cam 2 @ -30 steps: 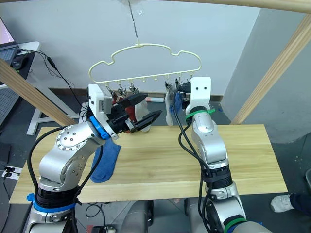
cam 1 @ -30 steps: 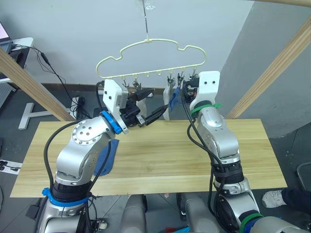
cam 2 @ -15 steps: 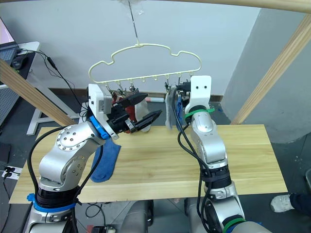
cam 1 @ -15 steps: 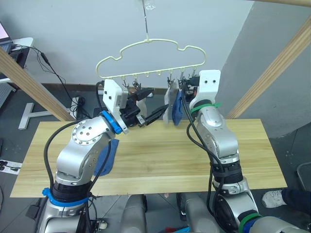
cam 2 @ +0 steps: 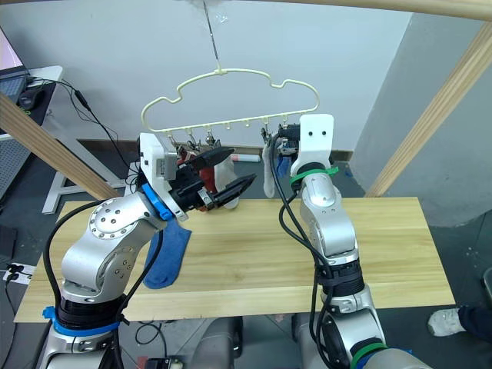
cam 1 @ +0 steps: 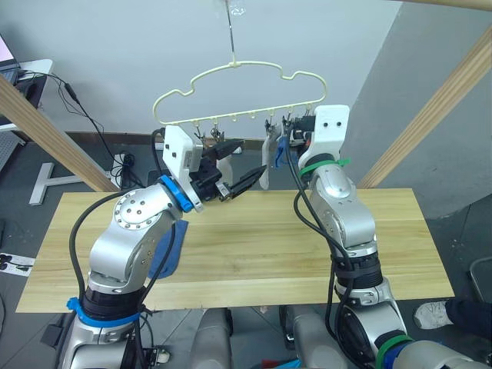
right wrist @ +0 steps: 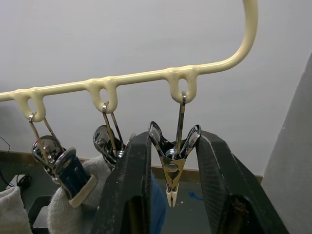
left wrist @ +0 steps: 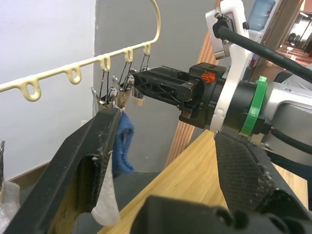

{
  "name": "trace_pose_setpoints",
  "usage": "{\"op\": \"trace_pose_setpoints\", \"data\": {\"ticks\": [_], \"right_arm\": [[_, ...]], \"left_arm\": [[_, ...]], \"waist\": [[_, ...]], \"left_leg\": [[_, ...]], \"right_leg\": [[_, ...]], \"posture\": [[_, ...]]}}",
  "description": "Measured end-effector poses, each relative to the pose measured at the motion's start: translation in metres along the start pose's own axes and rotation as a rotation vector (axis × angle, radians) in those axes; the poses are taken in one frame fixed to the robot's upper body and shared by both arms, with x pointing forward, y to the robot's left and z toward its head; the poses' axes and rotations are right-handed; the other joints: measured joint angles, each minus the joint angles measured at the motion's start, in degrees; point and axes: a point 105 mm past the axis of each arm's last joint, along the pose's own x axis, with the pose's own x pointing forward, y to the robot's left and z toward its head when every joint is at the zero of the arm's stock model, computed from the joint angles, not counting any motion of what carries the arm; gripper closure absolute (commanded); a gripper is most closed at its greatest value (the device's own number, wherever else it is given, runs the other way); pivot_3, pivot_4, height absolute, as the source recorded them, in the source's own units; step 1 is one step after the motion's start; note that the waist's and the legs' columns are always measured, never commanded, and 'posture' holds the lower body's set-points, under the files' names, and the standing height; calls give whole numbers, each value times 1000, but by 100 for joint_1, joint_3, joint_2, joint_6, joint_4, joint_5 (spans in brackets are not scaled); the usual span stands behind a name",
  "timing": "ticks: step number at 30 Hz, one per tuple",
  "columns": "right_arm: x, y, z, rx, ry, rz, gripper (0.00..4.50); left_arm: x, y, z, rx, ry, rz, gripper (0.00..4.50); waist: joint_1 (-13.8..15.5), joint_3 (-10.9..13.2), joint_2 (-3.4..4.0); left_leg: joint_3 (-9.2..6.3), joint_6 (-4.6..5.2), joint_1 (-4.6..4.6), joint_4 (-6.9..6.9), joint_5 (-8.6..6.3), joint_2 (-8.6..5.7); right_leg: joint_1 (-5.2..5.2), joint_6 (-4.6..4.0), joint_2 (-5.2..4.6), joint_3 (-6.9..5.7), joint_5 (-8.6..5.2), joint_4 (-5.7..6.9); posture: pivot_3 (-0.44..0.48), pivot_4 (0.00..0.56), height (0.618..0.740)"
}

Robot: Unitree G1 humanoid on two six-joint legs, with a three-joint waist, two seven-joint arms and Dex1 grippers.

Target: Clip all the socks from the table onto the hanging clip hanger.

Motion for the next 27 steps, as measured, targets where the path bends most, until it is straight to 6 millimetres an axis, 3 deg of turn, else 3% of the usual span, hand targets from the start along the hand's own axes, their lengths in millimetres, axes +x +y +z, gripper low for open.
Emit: {"op": "trace_pose_setpoints", "data": {"ticks": [12,15,20,27], "right_arm": [[2,1,6,-13,-21,-5,3126],[2,1,6,-12,-27,-7,2562],[2,1,7,-7,-31,-10,782],[2,1,6,0,-26,-14,782]], "left_arm": [[0,0,0,1,0,0,974],[0,0,0,1,0,0,974],[0,0,0,3,-1,0,974],[0,0,0,4,-3,0,974]], "waist": [[0,0,0],[1,0,0],[2,0,0],[2,0,0]], "left_leg": [[0,0,0,0,0,0],[0,0,0,0,0,0],[0,0,0,0,0,0],[0,0,0,0,0,0]], "right_leg": [[0,0,0,0,0,0],[0,0,0,0,0,0],[0,0,0,0,0,0],[0,0,0,-1,0,0]], "posture": [[-54,263,740],[-48,252,740],[-48,250,740],[-49,249,740]]}}
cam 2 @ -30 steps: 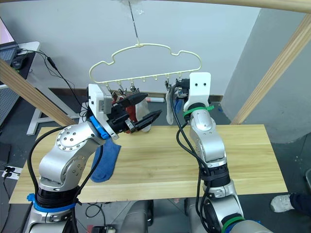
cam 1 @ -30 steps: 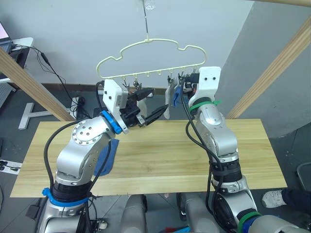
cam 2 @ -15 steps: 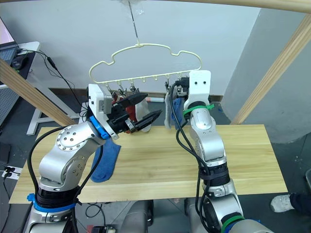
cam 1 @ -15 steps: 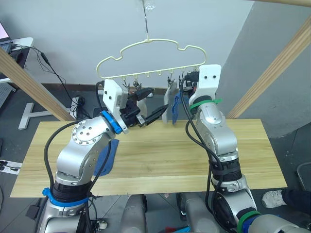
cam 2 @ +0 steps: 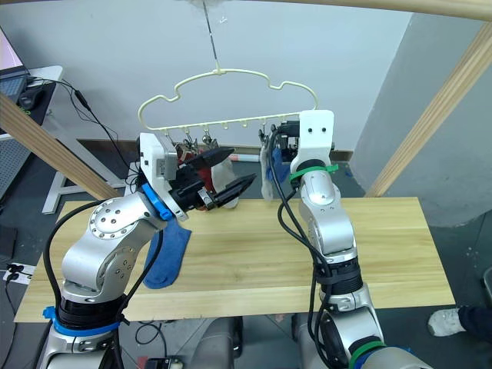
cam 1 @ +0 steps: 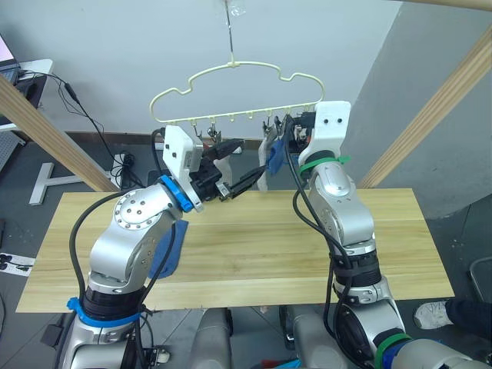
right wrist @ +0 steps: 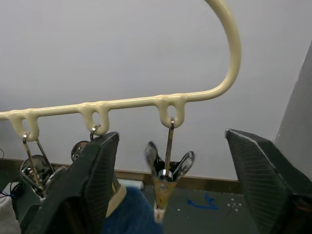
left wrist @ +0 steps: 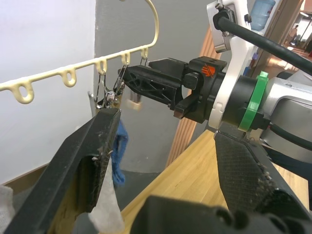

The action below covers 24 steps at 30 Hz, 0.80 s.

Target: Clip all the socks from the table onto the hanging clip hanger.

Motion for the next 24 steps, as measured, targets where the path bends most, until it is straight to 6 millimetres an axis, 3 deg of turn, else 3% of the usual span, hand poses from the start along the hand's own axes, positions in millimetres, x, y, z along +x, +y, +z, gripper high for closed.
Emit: {"op": "trace_pose_setpoints", "data": {"ticks": [4,7,9,24], "right_arm": [[0,0,-1,9,6,-5,782],[1,-1,-5,20,22,-16,1307],[2,-2,-6,26,26,-22,1997],[2,0,-5,34,23,-17,1997]], "left_arm": [[0,0,0,2,1,1,974],[0,0,0,3,1,2,974],[0,0,0,3,1,2,974],[0,0,0,3,2,4,974]], "waist": [[0,0,0],[2,0,0],[7,0,0],[47,0,0]], "left_leg": [[0,0,0,0,0,0],[0,0,0,0,0,0],[0,0,0,0,0,0],[0,0,0,0,0,0]], "right_leg": [[0,0,0,0,0,0],[0,0,0,0,0,0],[0,0,0,0,0,0],[0,-1,0,0,0,0]], "posture": [[-49,249,740],[-40,256,740],[-40,256,740],[-39,260,740]]}}
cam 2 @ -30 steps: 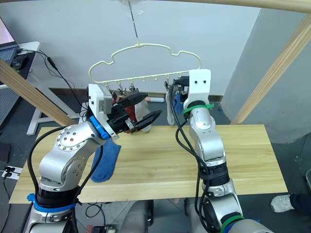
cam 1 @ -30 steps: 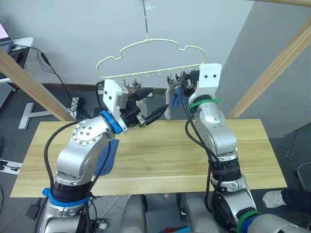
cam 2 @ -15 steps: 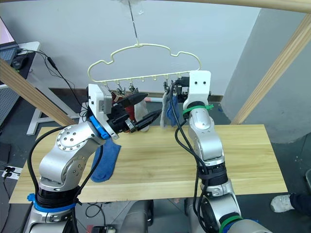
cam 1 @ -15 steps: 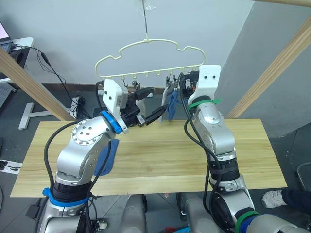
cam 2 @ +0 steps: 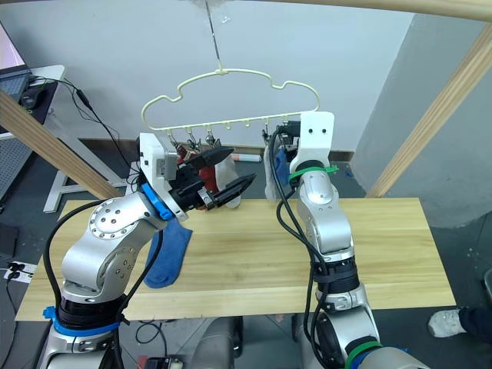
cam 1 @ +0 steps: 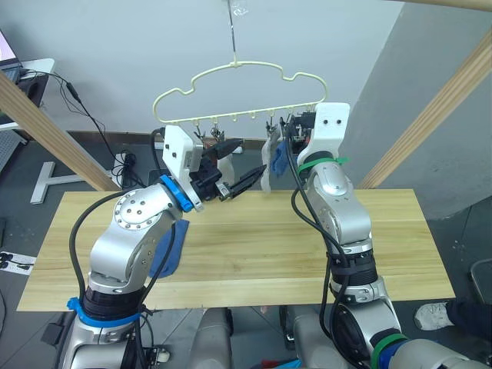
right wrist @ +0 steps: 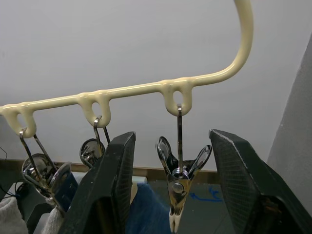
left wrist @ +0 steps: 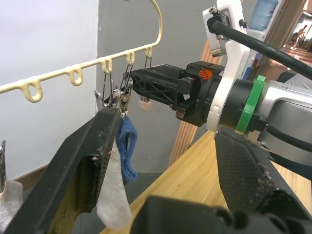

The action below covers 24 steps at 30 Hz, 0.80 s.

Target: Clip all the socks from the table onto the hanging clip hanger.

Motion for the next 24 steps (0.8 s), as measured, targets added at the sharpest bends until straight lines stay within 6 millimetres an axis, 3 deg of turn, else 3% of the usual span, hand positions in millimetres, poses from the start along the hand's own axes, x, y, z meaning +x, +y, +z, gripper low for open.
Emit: {"op": "trace_pose_setpoints", "data": {"ticks": [24], "right_arm": [[6,9,1,20,0,34,1997]], "left_arm": [[0,1,1,6,-3,17,974]], "waist": [[46,0,0]], "left_leg": [[0,0,0,0,0,0]], "right_leg": [[0,0,0,0,0,0]], "posture": [[-29,260,740]]}}
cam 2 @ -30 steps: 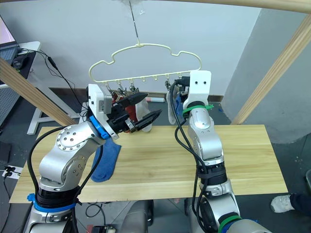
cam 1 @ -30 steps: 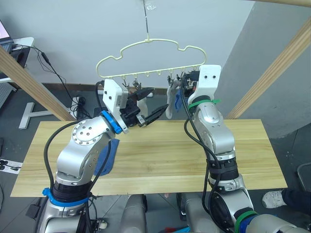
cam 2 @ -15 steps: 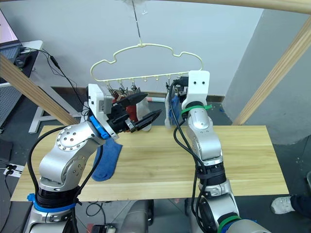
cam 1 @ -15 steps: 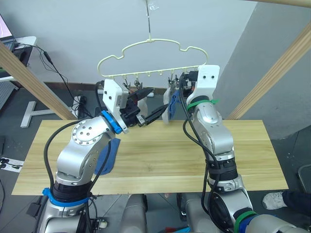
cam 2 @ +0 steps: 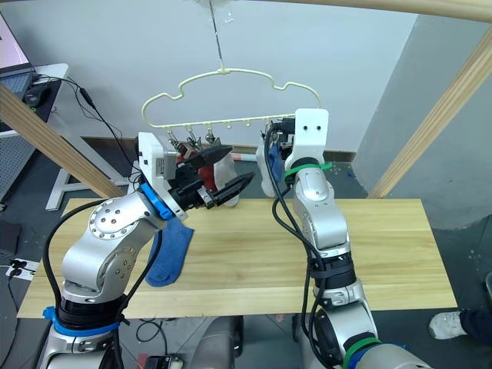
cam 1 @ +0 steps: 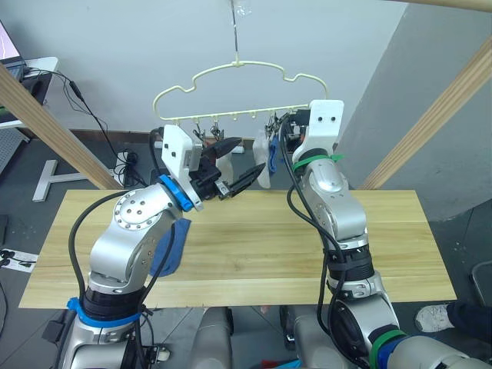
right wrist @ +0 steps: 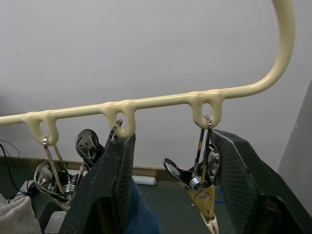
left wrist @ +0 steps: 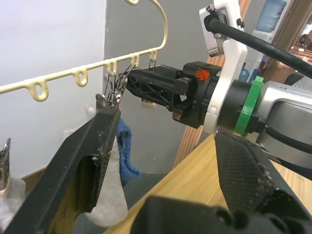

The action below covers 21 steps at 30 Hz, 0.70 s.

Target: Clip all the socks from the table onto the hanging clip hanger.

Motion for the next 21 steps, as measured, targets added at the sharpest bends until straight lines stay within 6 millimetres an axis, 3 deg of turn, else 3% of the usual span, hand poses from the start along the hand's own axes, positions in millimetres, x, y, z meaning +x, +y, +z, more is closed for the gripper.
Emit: {"op": "trace_pose_setpoints", "data": {"ticks": [3,6,9,17,21], "right_arm": [[0,1,0,8,-1,3,2545],[0,0,0,11,-1,2,3647],[0,-1,-1,15,2,-3,4432],[4,-20,1,-51,-5,16,4472],[6,-30,3,-101,19,92,4472]], "left_arm": [[0,0,0,-1,-3,0,974],[0,0,1,-2,-4,0,974],[1,-1,1,-3,-6,0,974],[0,-1,-2,-6,0,9,974],[-6,-2,-23,-28,75,48,974]], "waist": [[0,0,0],[1,0,0],[1,0,0],[7,0,0],[4,0,0]], "left_leg": [[0,0,0,0,0,0],[0,0,0,0,0,0],[0,0,0,0,0,0],[1,0,0,1,0,-2],[1,0,3,0,0,-1]], "right_leg": [[0,0,0,0,0,0],[0,0,0,0,0,0],[0,0,0,0,0,0],[1,0,-1,1,0,-1],[2,0,-1,0,0,0]], "posture": [[-29,260,740],[-30,259,740],[-30,259,740],[-43,259,740],[-69,258,740]]}}
